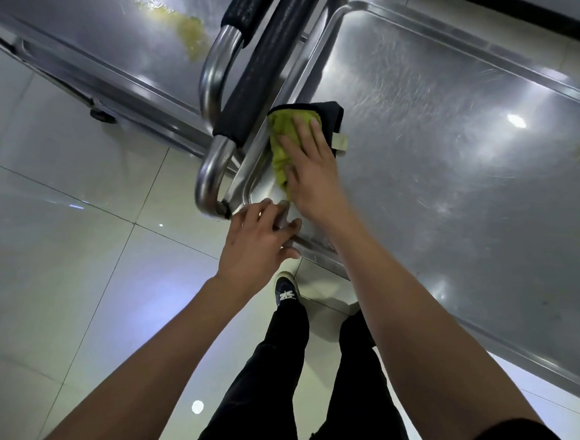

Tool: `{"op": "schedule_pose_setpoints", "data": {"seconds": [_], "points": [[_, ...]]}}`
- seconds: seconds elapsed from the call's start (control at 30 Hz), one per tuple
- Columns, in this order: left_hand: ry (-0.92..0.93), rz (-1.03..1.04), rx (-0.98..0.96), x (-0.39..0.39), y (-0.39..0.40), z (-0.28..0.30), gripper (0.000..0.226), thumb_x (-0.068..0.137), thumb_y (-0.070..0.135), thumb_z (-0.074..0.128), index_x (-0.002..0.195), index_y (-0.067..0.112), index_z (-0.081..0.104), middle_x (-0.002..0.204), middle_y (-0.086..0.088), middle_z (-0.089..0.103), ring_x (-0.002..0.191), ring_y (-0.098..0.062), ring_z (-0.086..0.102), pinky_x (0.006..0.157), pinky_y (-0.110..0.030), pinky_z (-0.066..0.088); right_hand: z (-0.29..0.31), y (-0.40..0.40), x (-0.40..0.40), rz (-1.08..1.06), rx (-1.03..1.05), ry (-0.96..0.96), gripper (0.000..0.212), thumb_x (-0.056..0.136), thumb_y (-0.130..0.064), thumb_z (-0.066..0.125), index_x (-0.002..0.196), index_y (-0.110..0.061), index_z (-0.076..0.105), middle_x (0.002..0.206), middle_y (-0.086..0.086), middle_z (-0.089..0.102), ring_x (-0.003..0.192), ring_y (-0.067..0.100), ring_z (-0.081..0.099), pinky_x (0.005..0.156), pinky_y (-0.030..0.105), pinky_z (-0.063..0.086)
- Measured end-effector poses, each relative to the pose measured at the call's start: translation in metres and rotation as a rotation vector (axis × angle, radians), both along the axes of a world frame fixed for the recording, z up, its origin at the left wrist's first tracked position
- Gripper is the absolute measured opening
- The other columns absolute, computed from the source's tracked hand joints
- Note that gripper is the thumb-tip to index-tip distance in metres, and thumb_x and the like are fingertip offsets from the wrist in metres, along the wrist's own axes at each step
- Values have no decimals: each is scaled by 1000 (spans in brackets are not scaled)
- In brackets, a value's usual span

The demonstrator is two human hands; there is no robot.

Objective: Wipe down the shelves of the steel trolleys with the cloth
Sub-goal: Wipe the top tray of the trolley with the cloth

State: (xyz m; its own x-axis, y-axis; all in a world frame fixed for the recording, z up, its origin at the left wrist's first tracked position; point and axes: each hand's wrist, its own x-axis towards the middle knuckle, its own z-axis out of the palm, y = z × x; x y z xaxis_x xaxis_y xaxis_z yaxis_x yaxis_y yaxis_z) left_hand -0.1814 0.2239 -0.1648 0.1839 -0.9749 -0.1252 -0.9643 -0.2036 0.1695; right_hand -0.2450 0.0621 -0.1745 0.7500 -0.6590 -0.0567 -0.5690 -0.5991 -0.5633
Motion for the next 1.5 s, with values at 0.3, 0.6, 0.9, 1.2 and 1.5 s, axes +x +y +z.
{"op": "schedule_pose_setpoints", "data": {"seconds": [0.3,0.6,0.9,1.2,1.5], "points": [[11,23,85,-26,-12,16,37,81,45,75,113,33,64,129,0,51,127,-28,43,105,-50,36,-7,19,-120,-183,-62,50,53,100,-22,40,153,-23,33,166,4,10,153,26,0,123,46,16],[58,-75,121,-138,-38,19,43,83,47,70,120,26,61,138,0,48,131,-27,38,98,-48,43,4,18,-251,-309,-8,59,53,103,-19,41,155,-22,29,166,5,7,153,28,-3,124,45,10],[69,-24,67,-155,-42,9,49,74,43,83,118,25,68,133,-5,55,124,-34,46,94,-54,45,11,19,-387,-547,9,50,53,100,-9,46,151,-20,37,165,5,11,153,28,0,122,48,19],[63,-46,23,-154,-45,5,47,70,42,86,109,22,71,127,-6,59,115,-34,53,82,-53,49,10,43,-359,-553,-36,96,52,99,-5,50,149,-15,41,164,11,15,152,35,4,119,49,21],[198,-128,-120,-119,-32,10,23,91,29,66,113,23,71,127,0,61,117,-24,52,87,-46,50,12,63,-291,-565,-29,201,60,96,-2,50,152,-20,36,166,5,6,153,28,-4,120,49,17]]}}
